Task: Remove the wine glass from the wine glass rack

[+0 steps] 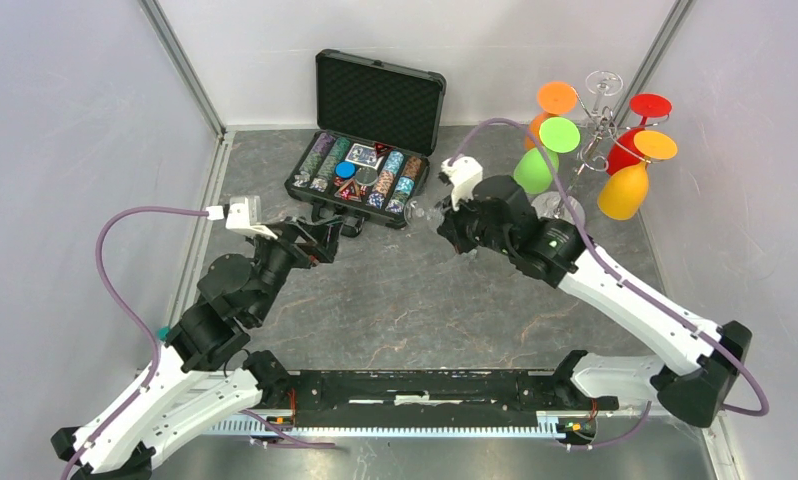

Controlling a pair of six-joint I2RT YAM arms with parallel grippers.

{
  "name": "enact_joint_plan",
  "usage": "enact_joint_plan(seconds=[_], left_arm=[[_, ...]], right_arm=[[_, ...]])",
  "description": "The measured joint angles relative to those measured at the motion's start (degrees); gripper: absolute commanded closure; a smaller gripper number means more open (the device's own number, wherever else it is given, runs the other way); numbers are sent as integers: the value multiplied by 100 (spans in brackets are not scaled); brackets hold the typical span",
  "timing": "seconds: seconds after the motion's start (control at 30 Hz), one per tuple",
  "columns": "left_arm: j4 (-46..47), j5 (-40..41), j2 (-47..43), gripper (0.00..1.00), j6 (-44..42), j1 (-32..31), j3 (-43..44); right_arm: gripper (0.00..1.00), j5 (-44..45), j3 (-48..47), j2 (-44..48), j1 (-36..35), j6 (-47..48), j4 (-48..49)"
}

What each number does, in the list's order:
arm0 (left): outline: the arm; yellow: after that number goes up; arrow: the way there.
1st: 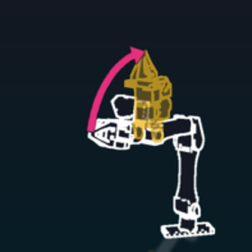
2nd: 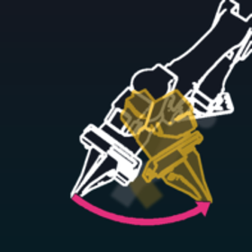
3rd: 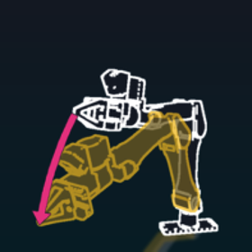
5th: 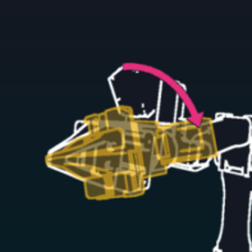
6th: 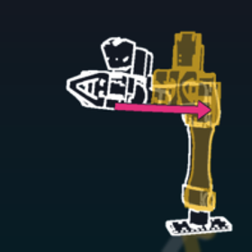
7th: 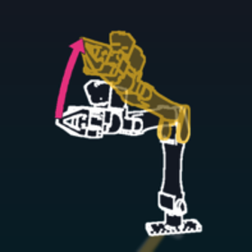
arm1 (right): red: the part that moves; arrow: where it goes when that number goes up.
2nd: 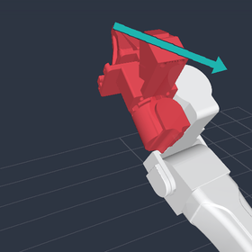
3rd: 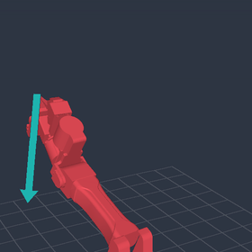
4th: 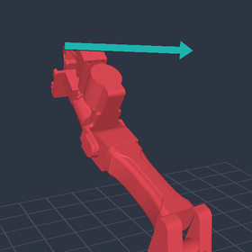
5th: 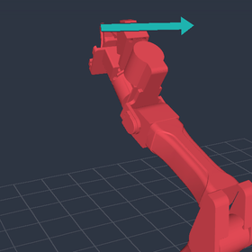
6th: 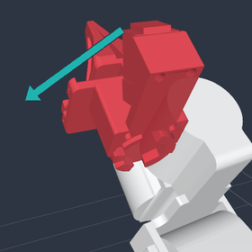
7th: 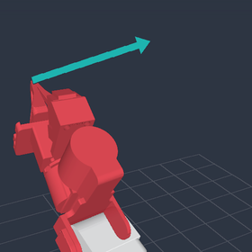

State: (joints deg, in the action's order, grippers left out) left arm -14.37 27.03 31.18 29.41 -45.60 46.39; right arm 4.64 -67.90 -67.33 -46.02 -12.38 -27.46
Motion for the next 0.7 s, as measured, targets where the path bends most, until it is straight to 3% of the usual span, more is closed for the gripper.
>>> enact_joint_plan(seconds=[0.3,0.7], left_arm=[[-245,-22,-111,0,-402,0,11],[-361,81,-446,0,-713,0,7]], right_arm=[[100,216,-831,-1073,-452,743,-1491],[100,190,-1845,-2391,-686,1040,-2074]])
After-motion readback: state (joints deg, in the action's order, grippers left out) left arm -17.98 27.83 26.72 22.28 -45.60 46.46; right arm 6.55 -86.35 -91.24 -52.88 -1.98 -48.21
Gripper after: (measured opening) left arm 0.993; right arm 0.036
